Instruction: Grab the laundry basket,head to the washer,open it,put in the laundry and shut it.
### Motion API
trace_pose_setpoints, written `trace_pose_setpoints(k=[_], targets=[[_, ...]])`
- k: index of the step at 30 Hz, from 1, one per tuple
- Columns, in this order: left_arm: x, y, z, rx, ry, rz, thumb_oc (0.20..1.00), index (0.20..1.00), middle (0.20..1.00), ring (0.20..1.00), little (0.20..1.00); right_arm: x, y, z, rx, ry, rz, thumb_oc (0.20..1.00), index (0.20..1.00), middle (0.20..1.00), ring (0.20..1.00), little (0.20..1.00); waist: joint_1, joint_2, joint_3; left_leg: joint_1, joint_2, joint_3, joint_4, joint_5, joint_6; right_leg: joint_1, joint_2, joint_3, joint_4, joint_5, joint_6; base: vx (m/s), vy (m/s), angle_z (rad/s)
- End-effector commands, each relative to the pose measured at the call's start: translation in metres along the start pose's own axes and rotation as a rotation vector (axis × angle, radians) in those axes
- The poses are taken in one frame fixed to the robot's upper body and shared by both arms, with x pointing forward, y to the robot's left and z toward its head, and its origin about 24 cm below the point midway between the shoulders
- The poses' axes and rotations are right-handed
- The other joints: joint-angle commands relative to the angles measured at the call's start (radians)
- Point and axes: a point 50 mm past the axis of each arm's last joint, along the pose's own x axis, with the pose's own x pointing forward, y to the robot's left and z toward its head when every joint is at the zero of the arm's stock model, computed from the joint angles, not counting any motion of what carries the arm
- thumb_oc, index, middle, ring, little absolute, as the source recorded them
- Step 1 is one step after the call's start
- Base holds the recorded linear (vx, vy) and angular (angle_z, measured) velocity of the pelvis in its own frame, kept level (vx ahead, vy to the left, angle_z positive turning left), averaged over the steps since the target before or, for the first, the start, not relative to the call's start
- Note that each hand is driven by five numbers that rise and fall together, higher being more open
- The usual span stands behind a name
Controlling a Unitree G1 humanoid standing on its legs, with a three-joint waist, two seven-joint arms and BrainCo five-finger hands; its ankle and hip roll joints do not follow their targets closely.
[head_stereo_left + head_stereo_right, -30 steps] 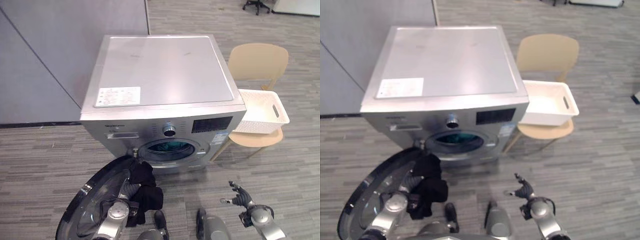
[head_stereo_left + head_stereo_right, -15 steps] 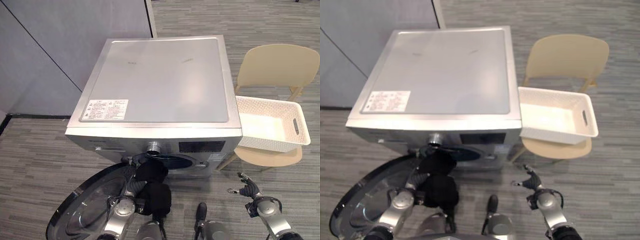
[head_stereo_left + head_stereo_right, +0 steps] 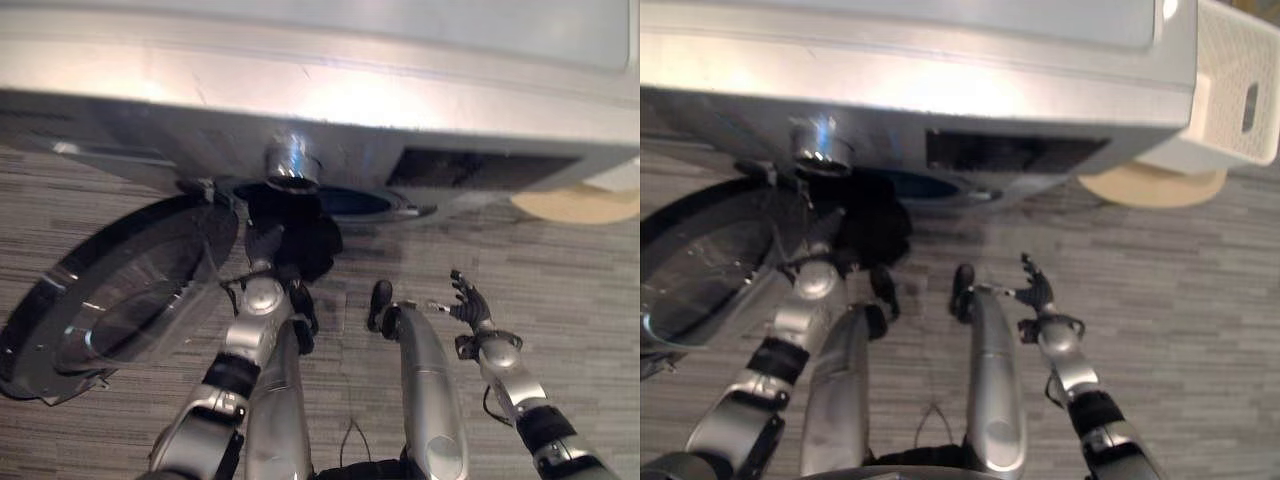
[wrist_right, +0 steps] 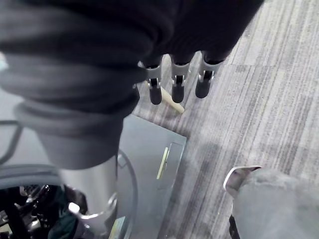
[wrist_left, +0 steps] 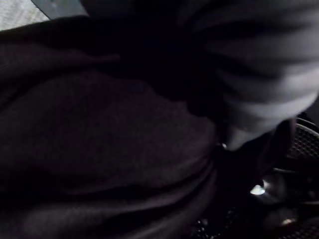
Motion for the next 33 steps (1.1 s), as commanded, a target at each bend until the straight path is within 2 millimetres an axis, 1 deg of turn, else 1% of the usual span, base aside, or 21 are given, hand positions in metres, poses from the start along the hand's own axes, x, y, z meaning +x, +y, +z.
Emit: trace_pose_setpoints(k=[1,2,3,4,5,6,8,11,12,13,14,15,16,17,18,22,26,28,31,32,33], targets=[[0.035,0.003,0.075,0.181,-0.33,0.092,0.2,0.2,0.2,0.2,0.2,-0.011,-0.014,0.01,0.042,-0.109,-0.028,1.0,1.0,1.0,1.0,1.0,-0.051,0.067,-0.168,-0.158,0.109,-0.057,0.199,-0.126,0.009,-0.161,0.032,0.019,-0.03,0.005,0.04,-0.04,0.056,-0.51],[0.054,0.016,0.117,0.26,-0.443,0.18,0.2,0.2,0.2,0.2,0.2,-0.008,-0.013,0.022,0.052,-0.164,-0.019,1.0,1.0,1.0,1.0,1.0,-0.074,0.079,-0.175,-0.227,0.129,-0.07,0.251,-0.14,0.019,-0.225,0.04,0.031,0.009,-0.001,0.036,-0.04,0.057,-0.64],[0.055,0.016,0.118,0.261,-0.447,0.18,0.2,0.2,0.2,0.2,0.2,-0.007,-0.013,0.023,0.054,-0.167,-0.02,1.0,1.0,1.0,1.0,1.0,-0.073,0.079,-0.176,-0.235,0.13,-0.072,0.256,-0.142,0.019,-0.232,0.041,0.03,0.012,-0.002,0.036,-0.02,0.019,-0.62],[0.062,0.023,0.142,0.291,-0.508,0.233,0.2,0.2,0.2,0.2,0.2,-0.005,-0.014,0.03,0.065,-0.203,-0.018,1.0,1.0,1.0,1.0,1.0,-0.083,0.088,-0.181,-0.277,0.142,-0.082,0.285,-0.147,0.023,-0.269,0.044,0.029,0.032,-0.006,0.037,0.01,-0.005,-0.44],[0.067,0.037,0.182,0.345,-0.622,0.324,0.2,0.2,0.2,0.2,0.2,-0.004,-0.016,0.039,0.071,-0.243,-0.012,1.0,1.0,1.0,1.0,1.0,-0.098,0.1,-0.188,-0.345,0.154,-0.101,0.332,-0.153,0.031,-0.329,0.054,0.03,0.062,-0.007,0.041,0.01,-0.005,-0.33],[0.067,0.036,0.184,0.346,-0.625,0.325,0.2,0.2,0.2,0.2,0.2,-0.003,-0.016,0.04,0.073,-0.245,-0.013,1.0,1.0,1.0,1.0,1.0,-0.097,0.101,-0.19,-0.354,0.155,-0.103,0.338,-0.155,0.031,-0.337,0.054,0.029,0.066,-0.008,0.041,0.04,0.003,-0.22],[0.067,0.047,0.227,0.424,-0.755,0.419,0.2,0.2,0.2,0.2,0.2,-0.001,-0.019,0.049,0.067,-0.286,-0.003,1.0,1.0,1.0,1.0,1.0,-0.107,0.115,-0.199,-0.413,0.163,-0.118,0.386,-0.169,0.04,-0.397,0.066,0.035,0.105,-0.014,0.042,0.06,0.018,-0.1],[0.059,0.059,0.273,0.479,-0.903,0.562,0.2,0.2,0.2,0.2,0.2,-0.001,-0.02,0.057,0.063,-0.323,0.024,1.0,1.0,1.0,1.0,1.0,-0.114,0.128,-0.202,-0.472,0.183,-0.13,0.434,-0.184,0.043,-0.458,0.071,0.031,0.144,-0.021,0.043,0.08,0.03,-0.15],[0.057,0.068,0.279,0.538,-0.921,0.644,0.2,0.2,0.2,0.2,0.2,-0.005,-0.022,0.055,0.045,-0.321,0.033,1.0,1.0,1.0,1.0,1.0,-0.115,0.135,-0.203,-0.497,0.192,-0.136,0.458,-0.195,0.042,-0.483,0.076,0.029,0.154,-0.026,0.045,0.08,0.026,-0.09],[0.059,0.06,0.281,0.59,-0.928,0.618,0.542,0.542,0.542,0.542,0.542,-0.005,-0.023,0.055,0.048,-0.326,0.037,1.0,1.0,1.0,1.0,1.0,-0.117,0.138,-0.205,-0.513,0.193,-0.141,0.474,-0.198,0.043,-0.496,0.077,0.029,0.163,-0.027,0.045,0.06,0.005,-0.14],[0.063,0.055,0.282,0.658,-0.917,0.588,1.0,1.0,1.0,1.0,1.0,-0.004,-0.025,0.056,0.056,-0.328,0.035,1.0,1.0,1.0,1.0,1.0,-0.119,0.139,-0.205,-0.522,0.195,-0.145,0.483,-0.198,0.042,-0.502,0.077,0.028,0.169,-0.028,0.045,0.04,-0.005,-0.14],[0.07,0.053,0.276,0.751,-0.877,0.551,1.0,1.0,1.0,1.0,1.0,-0.003,-0.026,0.056,0.048,-0.326,0.041,1.0,1.0,1.0,1.0,1.0,-0.121,0.139,-0.202,-0.529,0.196,-0.146,0.493,-0.199,0.043,-0.511,0.078,0.029,0.177,-0.03,0.044,0.05,-0.001,-0.1],[0.083,0.047,0.261,0.962,-0.785,0.414,1.0,1.0,1.0,1.0,1.0,-0.002,-0.03,0.061,0.021,-0.343,0.066,1.0,1.0,1.0,1.0,1.0,-0.128,0.141,-0.2,-0.544,0.198,-0.15,0.516,-0.203,0.043,-0.527,0.081,0.029,0.204,-0.039,0.041,0.05,0.005,-0.08],[0.083,0.047,0.261,0.963,-0.786,0.412,1.0,1.0,1.0,1.0,1.0,-0.002,-0.03,0.061,0.023,-0.343,0.066,1.0,1.0,1.0,1.0,1.0,-0.128,0.14,-0.201,-0.546,0.198,-0.15,0.518,-0.204,0.043,-0.529,0.081,0.029,0.205,-0.04,0.041,0.06,0.0,-0.06],[0.087,0.048,0.252,1.015,-0.733,0.356,1.0,1.0,1.0,1.0,1.0,-0.004,-0.033,0.061,0.002,-0.345,0.077,1.0,1.0,1.0,1.0,1.0,-0.13,0.139,-0.201,-0.558,0.2,-0.155,0.536,-0.206,0.042,-0.537,0.078,0.026,0.224,-0.046,0.037,0.03,-0.004,-0.02],[0.096,0.052,0.218,0.995,-0.564,0.24,1.0,1.0,1.0,1.0,1.0,-0.007,-0.036,0.05,-0.011,-0.301,0.078,1.0,1.0,1.0,1.0,1.0,-0.124,0.138,-0.207,-0.572,0.196,-0.169,0.563,-0.209,0.036,-0.546,0.077,0.021,0.255,-0.062,0.026,0.02,-0.009,0.03],[0.096,0.048,0.209,0.937,-0.524,0.164,1.0,1.0,1.0,1.0,1.0,-0.007,-0.038,0.046,-0.009,-0.28,0.079,1.0,1.0,1.0,1.0,1.0,-0.118,0.135,-0.218,-0.57,0.192,-0.174,0.564,-0.211,0.031,-0.54,0.078,0.018,0.253,-0.058,0.022,-0.02,-0.035,0.05],[0.093,0.048,0.209,0.891,-0.544,0.14,1.0,1.0,1.0,1.0,1.0,-0.005,-0.037,0.046,-0.001,-0.276,0.077,1.0,1.0,1.0,1.0,1.0,-0.108,0.14,-0.226,-0.56,0.187,-0.174,0.545,-0.204,0.026,-0.53,0.074,0.017,0.239,-0.055,0.021,-0.04,-0.026,0.13],[0.08,0.045,0.196,0.922,-0.612,0.12,1.0,1.0,1.0,1.0,1.0,-0.002,-0.034,0.045,-0.007,-0.27,0.057,1.0,1.0,1.0,1.0,1.0,-0.074,0.145,-0.23,-0.531,0.177,-0.173,0.489,-0.191,0.018,-0.494,0.068,0.009,0.196,-0.046,0.027,-0.04,-0.011,0.09],[0.078,0.047,0.19,0.927,-0.612,0.122,1.0,1.0,1.0,1.0,1.0,-0.001,-0.035,0.045,-0.005,-0.271,0.049,1.0,1.0,1.0,1.0,1.0,-0.068,0.145,-0.23,-0.527,0.175,-0.172,0.481,-0.189,0.017,-0.487,0.068,0.007,0.189,-0.045,0.028,-0.05,-0.002,0.09],[0.071,0.044,0.174,0.924,-0.616,0.098,1.0,1.0,1.0,1.0,1.0,0.0,-0.034,0.044,0.0,-0.263,0.036,1.0,1.0,1.0,1.0,1.0,-0.054,0.142,-0.226,-0.519,0.168,-0.173,0.465,-0.185,0.016,-0.476,0.067,0.005,0.174,-0.04,0.03,-0.03,0.002,0.11]])
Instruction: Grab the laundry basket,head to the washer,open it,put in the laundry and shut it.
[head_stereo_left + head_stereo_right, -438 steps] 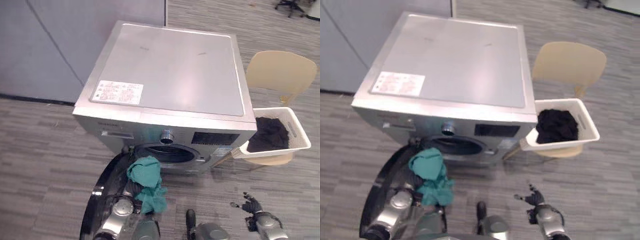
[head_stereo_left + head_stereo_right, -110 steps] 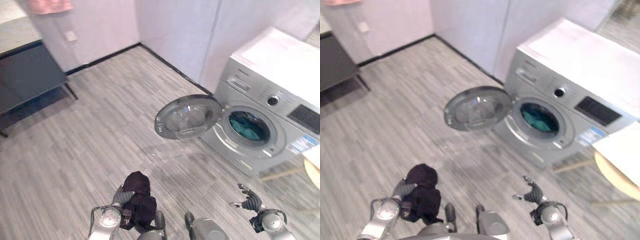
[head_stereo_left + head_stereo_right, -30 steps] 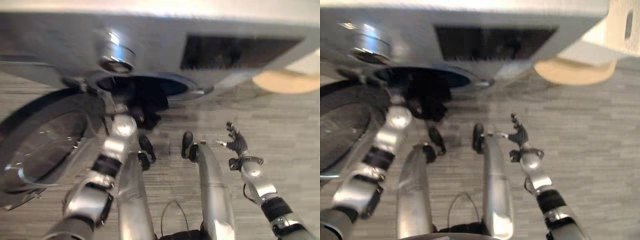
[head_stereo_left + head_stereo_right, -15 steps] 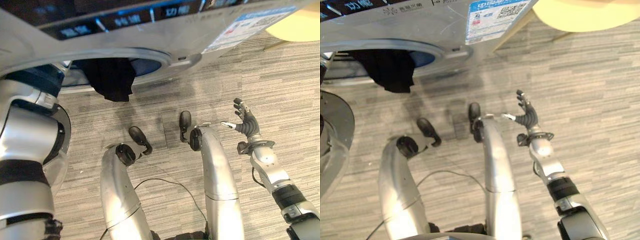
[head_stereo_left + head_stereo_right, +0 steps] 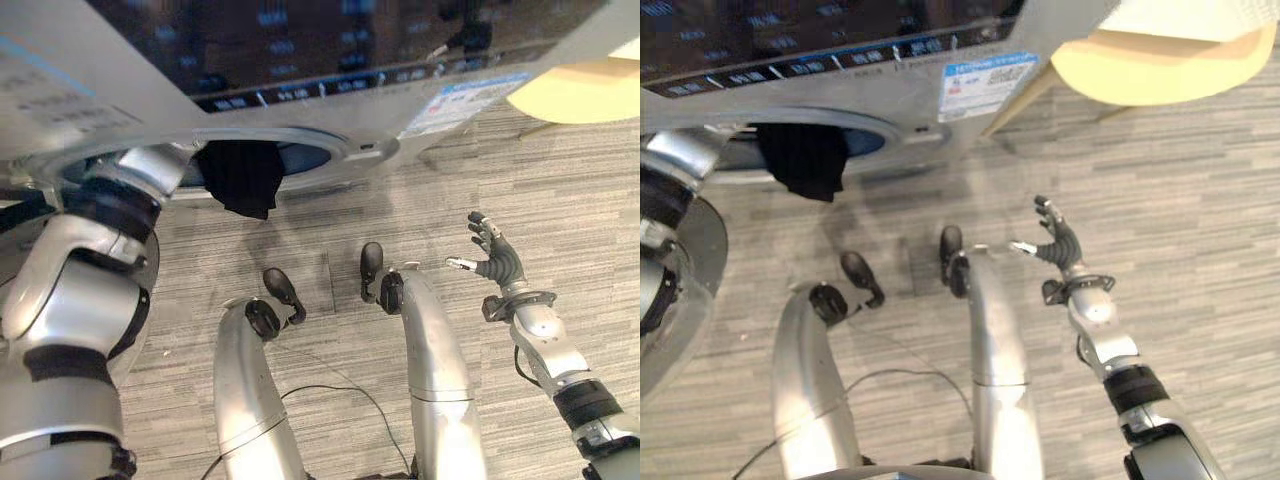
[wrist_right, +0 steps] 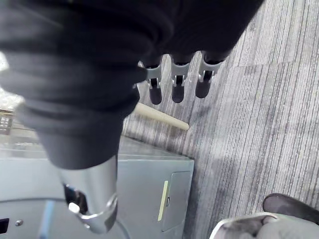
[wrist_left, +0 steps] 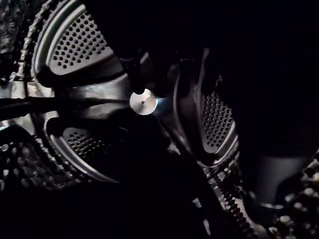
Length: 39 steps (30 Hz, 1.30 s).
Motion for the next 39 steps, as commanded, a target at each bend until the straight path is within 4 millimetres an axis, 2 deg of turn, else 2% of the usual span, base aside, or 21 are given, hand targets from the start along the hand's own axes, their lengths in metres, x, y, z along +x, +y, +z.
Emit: trace_pose_setpoints(k=[1,5,9,10,11,14,18,19,22,23,31,32,33,34,35,37,39], targets=[[-0.016,-0.001,-0.016,0.014,0.022,0.06,1.0,1.0,1.0,1.0,1.0,-0.011,0.005,-0.006,0.007,-0.002,-0.01,1.0,1.0,1.0,1.0,1.0,-0.019,0.041,-0.074,0.043,0.021,-0.107,0.064,-0.074,-0.025,0.061,0.008,0.022,-0.126,-0.002,0.108,-0.04,-0.008,0.11],[-0.042,-0.023,-0.029,0.076,0.038,-0.015,1.0,1.0,1.0,1.0,1.0,-0.011,0.0,-0.009,-0.002,0.011,-0.038,1.0,1.0,1.0,1.0,1.0,-0.003,0.035,-0.065,0.055,0.013,-0.108,0.032,-0.066,-0.028,0.078,0.005,0.02,-0.159,0.008,0.113,-0.03,0.003,0.11],[-0.066,-0.045,-0.057,0.406,0.06,-0.214,1.0,1.0,1.0,1.0,1.0,-0.007,-0.012,-0.001,-0.038,-0.02,-0.059,1.0,1.0,1.0,1.0,1.0,0.002,0.031,-0.051,0.056,0.009,-0.107,0.011,-0.057,-0.024,0.082,0.0,0.02,-0.175,0.019,0.12,-0.02,0.037,0.14],[-0.065,-0.046,-0.056,0.407,0.057,-0.214,1.0,1.0,1.0,1.0,1.0,-0.007,-0.013,-0.001,-0.037,-0.02,-0.061,1.0,1.0,1.0,1.0,1.0,0.003,0.03,-0.05,0.056,0.008,-0.106,0.01,-0.056,-0.024,0.082,0.0,0.02,-0.175,0.02,0.12,-0.01,0.045,-0.02],[-0.066,-0.052,-0.064,0.509,0.066,-0.294,1.0,1.0,1.0,1.0,1.0,-0.003,-0.018,0.004,-0.058,-0.034,-0.06,1.0,1.0,1.0,1.0,1.0,0.001,0.028,-0.04,0.05,0.006,-0.106,0.013,-0.053,-0.022,0.075,-0.001,0.022,-0.172,0.023,0.12,-0.01,0.023,-0.04],[-0.059,-0.056,-0.065,0.604,0.059,-0.346,1.0,1.0,1.0,1.0,1.0,0.001,-0.023,0.012,-0.073,-0.056,-0.06,1.0,1.0,1.0,1.0,1.0,-0.002,0.023,-0.025,0.039,0.004,-0.107,0.016,-0.049,-0.02,0.064,-0.003,0.026,-0.169,0.028,0.122,-0.01,0.027,-0.02],[-0.028,-0.056,-0.046,0.765,0.01,-0.367,1.0,1.0,1.0,1.0,1.0,0.006,-0.027,0.032,-0.068,-0.129,-0.023,1.0,1.0,1.0,1.0,1.0,-0.024,0.012,0.009,0.002,0.002,-0.113,0.032,-0.041,-0.021,0.025,-0.007,0.037,-0.148,0.037,0.125,0.0,0.0,0.0],[-0.014,-0.051,-0.037,0.815,0.0,-0.357,1.0,1.0,1.0,1.0,1.0,0.006,-0.027,0.04,-0.057,-0.163,-0.002,1.0,1.0,1.0,1.0,1.0,-0.034,0.006,0.023,-0.017,0.001,-0.114,0.04,-0.039,-0.021,0.006,-0.009,0.04,-0.141,0.041,0.127,0.0,0.005,-0.04],[-0.003,-0.05,-0.027,0.893,-0.032,-0.371,1.0,1.0,1.0,1.0,1.0,0.007,-0.026,0.046,-0.052,-0.182,0.018,1.0,1.0,1.0,1.0,1.0,-0.041,0.002,0.036,-0.038,0.003,-0.118,0.051,-0.037,-0.022,-0.012,-0.006,0.045,-0.134,0.047,0.13,0.0,0.011,-0.04],[0.004,-0.049,-0.017,0.897,-0.065,-0.371,0.2,0.2,0.2,0.2,0.2,0.006,-0.024,0.052,-0.042,-0.212,0.032,1.0,1.0,1.0,1.0,1.0,-0.046,-0.001,0.042,-0.049,0.01,-0.118,0.064,-0.039,-0.019,-0.026,0.002,0.047,-0.13,0.053,0.132,0.02,0.014,-0.09],[0.007,-0.04,-0.005,0.684,-0.084,-0.268,0.2,0.2,0.2,0.2,0.2,0.003,-0.025,0.05,-0.041,-0.219,0.003,1.0,1.0,1.0,1.0,1.0,-0.037,0.012,0.033,-0.047,0.011,-0.114,0.065,-0.042,-0.012,-0.03,0.01,0.051,-0.138,0.064,0.137,0.0,0.007,-0.04],[0.009,-0.027,-0.003,0.566,-0.078,-0.183,0.2,0.2,0.2,0.2,0.2,0.001,-0.024,0.046,-0.047,-0.211,-0.012,1.0,1.0,1.0,1.0,1.0,-0.031,0.02,0.026,-0.041,0.005,-0.11,0.059,-0.041,-0.014,-0.028,0.006,0.053,-0.14,0.063,0.137,-0.01,0.005,-0.04],[0.008,-0.026,-0.003,0.565,-0.076,-0.183,0.2,0.2,0.2,0.2,0.2,0.001,-0.024,0.046,-0.048,-0.211,-0.011,1.0,1.0,1.0,1.0,1.0,-0.032,0.02,0.025,-0.041,0.005,-0.11,0.059,-0.041,-0.014,-0.027,0.006,0.053,-0.14,0.063,0.137,0.0,0.0,0.0],[0.01,-0.014,-0.004,0.497,-0.066,-0.108,0.2,0.2,0.2,0.2,0.2,-0.002,-0.023,0.041,-0.048,-0.197,-0.024,1.0,1.0,1.0,1.0,1.0,-0.026,0.023,0.022,-0.037,0.002,-0.108,0.055,-0.041,-0.015,-0.023,0.004,0.054,-0.141,0.063,0.137,0.0,0.0,0.0],[0.009,-0.014,-0.004,0.496,-0.064,-0.108,0.2,0.2,0.2,0.2,0.2,-0.002,-0.023,0.041,-0.049,-0.197,-0.023,1.0,1.0,1.0,1.0,1.0,-0.027,0.024,0.022,-0.036,0.002,-0.107,0.055,-0.041,-0.015,-0.023,0.004,0.054,-0.141,0.063,0.137,0.0,0.0,0.0],[0.008,-0.003,-0.008,0.386,-0.02,-0.021,0.2,0.2,0.2,0.2,0.2,-0.003,-0.021,0.037,-0.043,-0.187,-0.035,1.0,1.0,1.0,1.0,1.0,-0.024,0.025,0.019,-0.033,0.0,-0.105,0.05,-0.04,-0.016,-0.02,0.001,0.054,-0.143,0.064,0.137,0.0,0.0,0.0],[0.008,0.015,-0.014,0.168,0.059,0.142,0.2,0.2,0.2,0.2,0.2,-0.004,-0.017,0.031,-0.022,-0.166,-0.057,1.0,1.0,1.0,1.0,1.0,-0.02,0.024,0.014,-0.031,-0.001,-0.102,0.043,-0.039,-0.02,-0.018,-0.001,0.054,-0.148,0.066,0.137,0.0,0.0,0.0]])
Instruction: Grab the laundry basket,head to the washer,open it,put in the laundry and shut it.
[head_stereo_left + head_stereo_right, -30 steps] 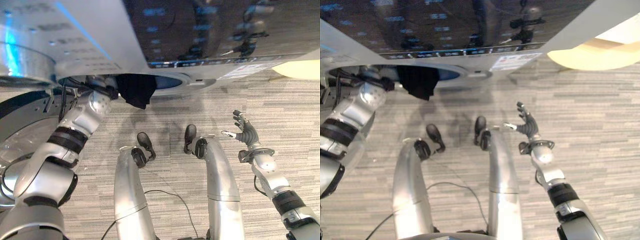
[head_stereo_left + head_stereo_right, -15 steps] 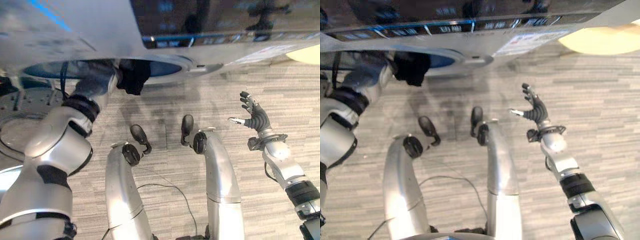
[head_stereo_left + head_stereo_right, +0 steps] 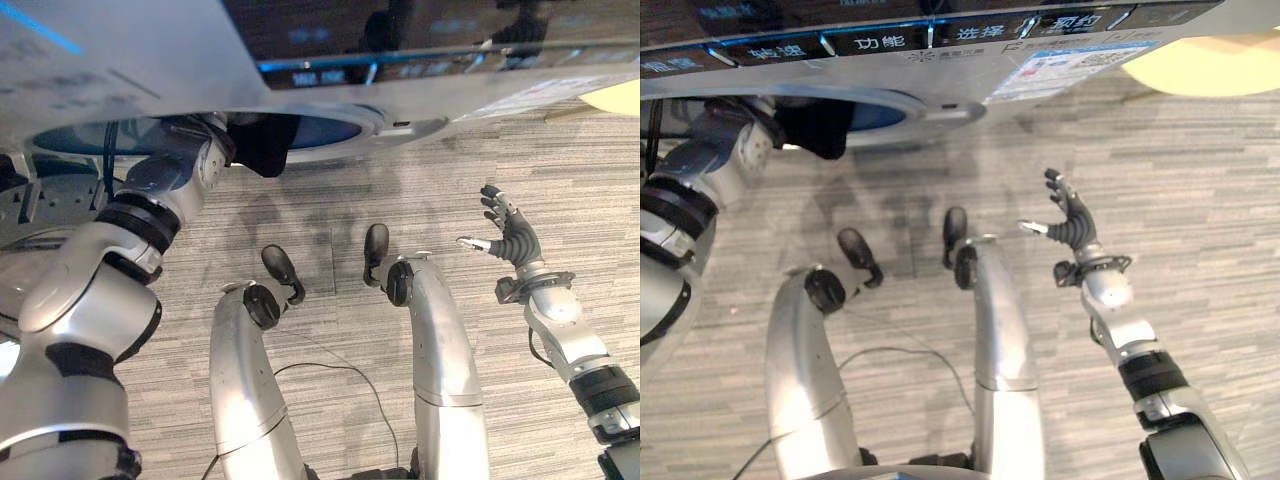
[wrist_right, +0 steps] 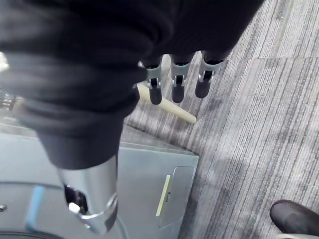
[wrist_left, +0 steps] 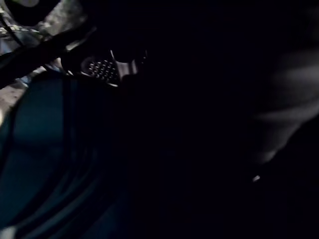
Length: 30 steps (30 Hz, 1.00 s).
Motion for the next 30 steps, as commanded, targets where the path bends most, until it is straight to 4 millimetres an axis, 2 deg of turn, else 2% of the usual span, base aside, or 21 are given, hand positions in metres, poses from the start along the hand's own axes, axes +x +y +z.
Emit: trace_pose_setpoints(k=[1,5,6,7,10,12,13,14,17,19,21,25,27,28,30], targets=[[0.01,0.048,-0.011,-0.27,0.1,0.324,0.2,0.2,0.2,0.2,0.2,-0.014,-0.001,-0.001,-0.001,-0.029,-0.028,1.0,1.0,1.0,1.0,1.0,-0.011,0.046,-0.045,0.047,0.021,-0.096,0.003,-0.029,-0.041,0.054,0.007,0.029,-0.175,0.07,0.115,0.0,0.0,0.0],[0.008,0.059,-0.019,-0.541,0.191,0.478,0.2,0.2,0.2,0.2,0.2,-0.011,0.006,-0.002,0.021,-0.027,-0.035,1.0,1.0,1.0,1.0,1.0,-0.015,0.039,-0.055,0.047,0.021,-0.097,-0.003,-0.028,-0.044,0.054,0.009,0.028,-0.182,0.074,0.114,0.0,0.0,0.0],[0.011,0.07,-0.017,-0.607,0.205,0.555,0.2,0.2,0.2,0.2,0.2,-0.01,0.009,0.0,0.028,-0.035,-0.034,1.0,1.0,1.0,1.0,1.0,-0.021,0.038,-0.062,0.044,0.023,-0.1,-0.004,-0.029,-0.045,0.052,0.01,0.029,-0.183,0.075,0.115,0.0,0.0,0.0],[0.011,0.07,-0.017,-0.607,0.205,0.556,0.2,0.2,0.2,0.2,0.2,-0.009,0.009,0.0,0.028,-0.035,-0.035,1.0,1.0,1.0,1.0,1.0,-0.021,0.038,-0.062,0.043,0.024,-0.1,-0.004,-0.028,-0.045,0.052,0.01,0.029,-0.183,0.075,0.115,0.0,0.0,0.0],[0.019,0.1,-0.01,-0.611,0.176,0.687,0.2,0.2,0.2,0.2,0.2,-0.008,0.011,0.004,0.03,-0.052,-0.021,1.0,1.0,1.0,1.0,1.0,-0.034,0.039,-0.076,0.038,0.028,-0.1,-0.003,-0.029,-0.047,0.05,0.011,0.028,-0.188,0.074,0.118,0.01,0.01,0.0],[0.021,0.106,-0.007,-0.605,0.164,0.698,0.2,0.2,0.2,0.2,0.2,-0.007,0.01,0.006,0.033,-0.06,-0.017,1.0,1.0,1.0,1.0,1.0,-0.036,0.039,-0.079,0.035,0.029,-0.101,-0.002,-0.03,-0.047,0.05,0.013,0.028,-0.191,0.074,0.118,0.0,0.012,-0.02],[0.028,0.113,-0.001,-0.586,0.147,0.657,1.0,1.0,1.0,1.0,1.0,-0.005,0.008,0.007,0.029,-0.062,-0.009,1.0,1.0,1.0,1.0,1.0,-0.039,0.044,-0.088,0.03,0.03,-0.104,0.002,-0.029,-0.046,0.05,0.014,0.027,-0.189,0.075,0.118,0.0,0.04,-0.05],[0.035,0.117,0.002,-0.51,0.124,0.564,1.0,1.0,1.0,1.0,1.0,-0.002,0.004,0.01,0.013,-0.061,-0.002,1.0,1.0,1.0,1.0,1.0,-0.043,0.055,-0.101,0.029,0.032,-0.104,0.005,-0.026,-0.046,0.054,0.012,0.025,-0.185,0.073,0.12,0.01,0.05,-0.03],[0.043,0.105,0.007,-0.37,0.098,0.358,1.0,1.0,1.0,1.0,1.0,0.003,-0.001,0.013,-0.023,-0.05,0.02,1.0,1.0,1.0,1.0,1.0,-0.036,0.062,-0.109,0.048,0.033,-0.102,0.003,-0.025,-0.043,0.072,0.009,0.023,-0.18,0.065,0.122,0.01,0.037,-0.01],[0.042,0.084,0.017,-0.242,0.045,0.233,1.0,1.0,1.0,1.0,1.0,0.005,-0.001,0.012,-0.052,-0.035,0.033,1.0,1.0,1.0,1.0,1.0,-0.028,0.062,-0.116,0.082,0.035,-0.097,-0.009,-0.027,-0.042,0.108,0.006,0.017,-0.185,0.058,0.122,0.0,0.037,0.05],[0.037,0.056,0.026,-0.319,0.038,0.162,1.0,1.0,1.0,1.0,1.0,0.006,0.001,0.01,-0.055,-0.021,0.032,1.0,1.0,1.0,1.0,1.0,-0.022,0.054,-0.119,0.13,0.032,-0.092,-0.032,-0.028,-0.044,0.15,0.0,0.014,-0.197,0.054,0.125,-0.02,0.025,0.05],[0.01,0.001,0.029,-0.447,0.042,0.05,1.0,1.0,1.0,1.0,1.0,0.002,-0.002,-0.001,-0.062,0.026,0.008,1.0,1.0,1.0,1.0,1.0,-0.006,0.039,-0.118,0.29,0.006,-0.064,-0.143,-0.017,-0.054,0.294,-0.027,0.006,-0.28,0.062,0.135,-0.05,0.039,0.11],[-0.035,-0.048,0.026,-0.642,0.078,-0.025,1.0,1.0,1.0,1.0,1.0,-0.009,0.001,-0.018,-0.064,0.095,-0.001,1.0,1.0,1.0,1.0,1.0,0.016,0.026,-0.108,0.465,-0.042,-0.03,-0.293,0.017,-0.067,0.451,-0.054,-0.001,-0.383,0.083,0.15,-0.06,0.09,0.46],[-0.037,-0.049,0.025,-0.643,0.082,-0.027,1.0,1.0,1.0,1.0,1.0,-0.009,0.001,-0.018,-0.066,0.097,0.001,1.0,1.0,1.0,1.0,1.0,0.013,0.026,-0.107,0.474,-0.044,-0.028,-0.299,0.019,-0.067,0.459,-0.055,-0.001,-0.387,0.085,0.15,-0.03,0.064,0.4],[-0.072,-0.079,0.024,-0.759,0.128,-0.094,1.0,1.0,1.0,1.0,1.0,-0.019,0.006,-0.035,-0.078,0.166,0.0,1.0,1.0,1.0,1.0,1.0,0.029,0.021,-0.109,0.579,-0.073,-0.015,-0.407,0.049,-0.072,0.555,-0.066,-0.009,-0.475,0.112,0.163,0.0,0.06,0.24]])
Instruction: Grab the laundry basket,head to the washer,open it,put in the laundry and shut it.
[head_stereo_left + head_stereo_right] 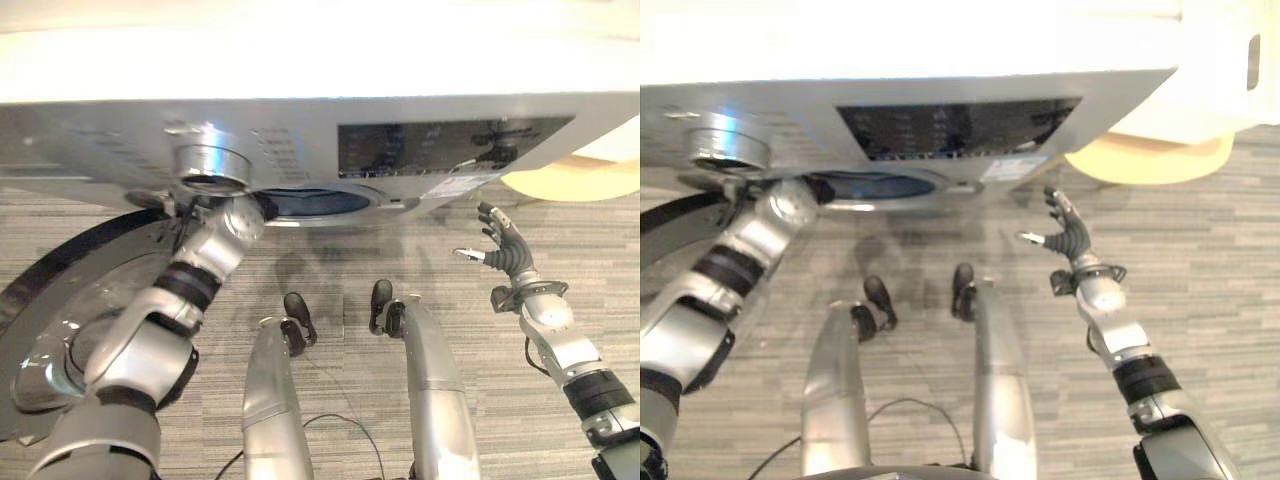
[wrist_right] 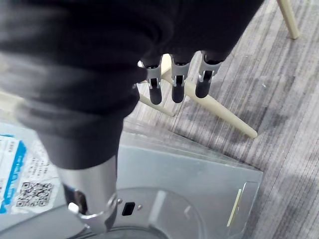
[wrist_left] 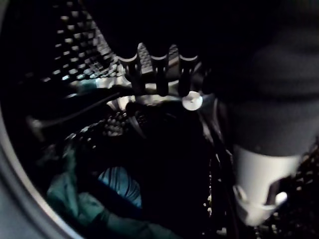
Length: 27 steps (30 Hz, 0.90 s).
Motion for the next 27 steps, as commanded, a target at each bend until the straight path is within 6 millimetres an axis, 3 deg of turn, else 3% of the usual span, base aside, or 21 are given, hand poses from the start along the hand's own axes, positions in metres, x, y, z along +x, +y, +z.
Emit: trace_pose_setpoints(k=[1,2,3,4,7,8,9,10,11,13,16,17,19,20,22,23,25,26,27], targets=[[-0.012,0.01,-0.002,-0.145,-0.058,0.053,1.0,1.0,1.0,1.0,1.0,-0.007,0.002,-0.013,-0.044,0.038,-0.018,1.0,1.0,1.0,1.0,1.0,0.012,0.016,-0.02,0.162,-0.001,-0.032,-0.096,-0.04,-0.037,0.135,-0.022,0.04,-0.25,0.108,0.149,0.02,0.09,0.17],[-0.026,0.002,-0.015,-0.177,-0.026,0.017,1.0,1.0,1.0,1.0,1.0,-0.011,0.002,-0.02,-0.051,0.071,-0.018,1.0,1.0,1.0,1.0,1.0,0.018,0.016,-0.02,0.212,-0.015,-0.026,-0.146,-0.028,-0.037,0.182,-0.024,0.037,-0.29,0.122,0.152,0.08,0.163,0.26],[-0.08,-0.038,-0.049,-0.414,0.125,-0.076,1.0,1.0,1.0,1.0,1.0,-0.035,0.01,-0.055,-0.075,0.217,0.003,1.0,1.0,1.0,1.0,1.0,0.04,0.012,-0.031,0.4,-0.068,-0.016,-0.347,0.027,-0.038,0.36,-0.029,0.012,-0.464,0.182,0.173,0.06,0.137,0.18],[-0.081,-0.039,-0.05,-0.415,0.127,-0.077,1.0,1.0,1.0,1.0,1.0,-0.036,0.011,-0.055,-0.076,0.219,0.004,1.0,1.0,1.0,1.0,1.0,0.038,0.012,-0.028,0.411,-0.07,-0.016,-0.355,0.031,-0.038,0.37,-0.029,0.011,-0.47,0.185,0.173,0.09,0.13,0.15],[-0.132,-0.06,-0.085,-0.499,0.31,-0.133,1.0,1.0,1.0,1.0,1.0,-0.061,0.009,-0.085,-0.112,0.357,0.006,1.0,1.0,1.0,1.0,1.0,0.049,0.006,-0.047,0.576,-0.118,-0.001,-0.529,0.096,-0.024,0.537,-0.034,-0.013,-0.643,0.257,0.183,0.08,0.093,0.16],[-0.162,-0.073,-0.107,-0.512,0.447,-0.159,1.0,1.0,1.0,1.0,1.0,-0.077,0.01,-0.104,-0.129,0.451,0.008,1.0,1.0,1.0,1.0,1.0,0.052,0.006,-0.065,0.685,-0.137,0.006,-0.632,0.124,-0.028,0.638,-0.034,-0.025,-0.734,0.298,0.204,0.05,0.094,0.11],[-0.162,-0.073,-0.107,-0.512,0.447,-0.159,1.0,1.0,1.0,1.0,1.0,-0.077,0.01,-0.104,-0.129,0.451,0.009,1.0,1.0,1.0,1.0,1.0,0.052,0.005,-0.062,0.691,-0.137,0.006,-0.636,0.126,-0.028,0.643,-0.034,-0.025,-0.736,0.299,0.204,0.1,0.127,0.0],[-0.179,-0.079,-0.116,-0.505,0.513,-0.173,1.0,1.0,1.0,1.0,1.0,-0.086,0.01,-0.113,-0.145,0.499,0.012,1.0,1.0,1.0,1.0,1.0,0.057,0.009,-0.071,0.735,-0.149,0.012,-0.681,0.136,-0.025,0.679,-0.034,-0.031,-0.779,0.32,0.215,0.05,0.13,-0.13],[-0.206,-0.087,-0.133,-0.502,0.634,-0.186,1.0,1.0,1.0,1.0,1.0,-0.1,0.013,-0.128,-0.155,0.58,0.024,1.0,1.0,1.0,1.0,1.0,0.056,0.008,-0.089,0.807,-0.165,0.019,-0.769,0.17,-0.025,0.725,-0.037,-0.031,-0.833,0.381,0.244,0.05,0.131,-0.23],[-0.218,-0.091,-0.141,-0.492,0.695,-0.191,1.0,1.0,1.0,1.0,1.0,-0.104,0.016,-0.134,-0.163,0.614,0.031,1.0,1.0,1.0,1.0,1.0,0.051,0.01,-0.089,0.832,-0.165,0.023,-0.81,0.198,-0.025,0.729,-0.036,-0.016,-0.83,0.415,0.26,-0.05,0.097,-0.18],[-0.237,-0.095,-0.153,-0.461,0.783,-0.212,1.0,1.0,1.0,1.0,1.0,-0.12,0.023,-0.147,-0.159,0.698,0.054,1.0,1.0,1.0,1.0,1.0,0.061,0.041,-0.091,0.852,-0.139,0.031,-0.859,0.259,-0.018,0.754,0.047,0.043,-0.684,0.284,0.235,-0.2,0.117,-0.08],[-0.254,-0.1,-0.158,-0.446,0.846,-0.245,1.0,1.0,1.0,1.0,1.0,-0.137,0.028,-0.159,-0.161,0.773,0.076,1.0,1.0,1.0,1.0,1.0,0.088,0.047,-0.119,0.876,-0.128,0.037,-0.894,0.282,-0.015,0.844,0.086,0.018,-0.587,0.17,0.209,-0.14,0.061,-0.13],[-0.259,-0.102,-0.159,-0.428,0.861,-0.258,1.0,1.0,1.0,1.0,1.0,-0.142,0.028,-0.162,-0.164,0.793,0.081,1.0,1.0,1.0,1.0,1.0,0.097,0.048,-0.136,0.868,-0.125,0.039,-0.896,0.302,-0.014,0.886,0.106,0.021,-0.523,0.143,0.208,-0.16,-0.013,-0.14],[-0.268,-0.105,-0.162,-0.426,0.905,-0.259,1.0,1.0,1.0,1.0,1.0,-0.151,0.033,-0.166,-0.149,0.829,0.085,1.0,1.0,1.0,1.0,1.0,0.114,0.028,-0.17,0.85,-0.131,0.043,-0.901,0.321,-0.018,0.973,0.149,0.063,-0.485,0.112,0.208,-0.18,-0.046,-0.01],[-0.271,-0.106,-0.163,-0.43,0.922,-0.246,1.0,1.0,1.0,1.0,1.0,-0.154,0.037,-0.167,-0.135,0.836,0.086,1.0,1.0,1.0,1.0,1.0,0.132,0.017,-0.188,0.825,-0.128,0.048,-0.899,0.333,-0.021,1.013,0.171,0.092,-0.482,0.126,0.211,-0.34,-0.158,0.2],[-0.264,-0.107,-0.158,-0.445,0.891,-0.229,1.0,1.0,1.0,1.0,1.0,-0.148,0.043,-0.165,-0.124,0.818,0.086,1.0,1.0,1.0,1.0,1.0,0.177,-0.007,-0.193,0.735,-0.116,0.045,-0.875,0.393,-0.042,1.114,0.209,0.125,-0.689,0.006,0.145,-0.62,-0.266,0.03],[-0.259,-0.11,-0.155,-0.456,0.875,-0.222,1.0,1.0,1.0,1.0,1.0,-0.144,0.042,-0.165,-0.124,0.813,0.075,1.0,1.0,1.0,1.0,1.0,0.199,0.017,-0.183,0.65,-0.082,0.047,-0.895,0.494,-0.099,1.094,0.26,0.138,-0.775,-0.02,0.104,-0.67,-0.171,-0.38],[-0.25,-0.109,-0.152,-0.465,0.846,-0.211,1.0,1.0,1.0,1.0,1.0,-0.14,0.037,-0.162,-0.124,0.797,0.048,1.0,1.0,1.0,1.0,1.0,0.201,0.029,-0.154,0.622,-0.067,0.024,-0.929,0.533,-0.149,1.078,0.281,0.13,-0.8,-0.015,0.086,-0.48,-0.053,-0.25],[-0.249,-0.109,-0.152,-0.466,0.845,-0.211,1.0,1.0,1.0,1.0,1.0,-0.14,0.036,-0.162,-0.125,0.797,0.047,1.0,1.0,1.0,1.0,1.0,0.203,0.032,-0.156,0.618,-0.063,0.024,-0.929,0.534,-0.15,1.075,0.285,0.131,-0.803,-0.011,0.086,-0.56,-0.022,0.17]])
